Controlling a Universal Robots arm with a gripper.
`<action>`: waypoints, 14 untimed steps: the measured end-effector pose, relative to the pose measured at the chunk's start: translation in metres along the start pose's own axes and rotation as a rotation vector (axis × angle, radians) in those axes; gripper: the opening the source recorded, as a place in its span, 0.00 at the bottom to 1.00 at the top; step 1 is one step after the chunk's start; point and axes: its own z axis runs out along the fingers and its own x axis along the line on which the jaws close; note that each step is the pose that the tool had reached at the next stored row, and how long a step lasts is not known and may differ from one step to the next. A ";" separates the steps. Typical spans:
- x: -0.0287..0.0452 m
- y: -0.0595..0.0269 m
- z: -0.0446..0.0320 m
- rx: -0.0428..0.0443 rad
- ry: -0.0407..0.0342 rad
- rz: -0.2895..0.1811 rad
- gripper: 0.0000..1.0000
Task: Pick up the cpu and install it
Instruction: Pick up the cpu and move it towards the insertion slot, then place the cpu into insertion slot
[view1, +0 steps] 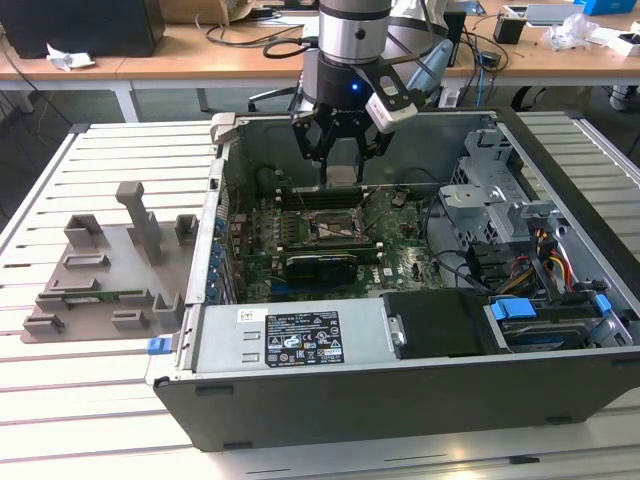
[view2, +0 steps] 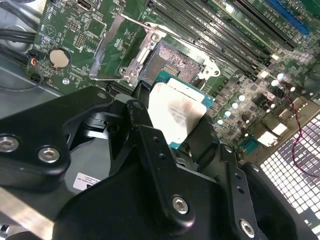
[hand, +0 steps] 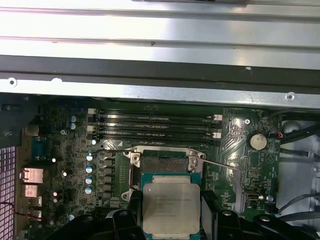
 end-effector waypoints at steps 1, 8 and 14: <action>-0.0001 0.0000 0.0000 0.0000 0.0000 0.000 0.55; -0.0007 0.0000 0.0000 -0.0001 0.0000 0.001 0.55; -0.0007 0.0000 0.0000 0.0022 0.0016 0.082 0.55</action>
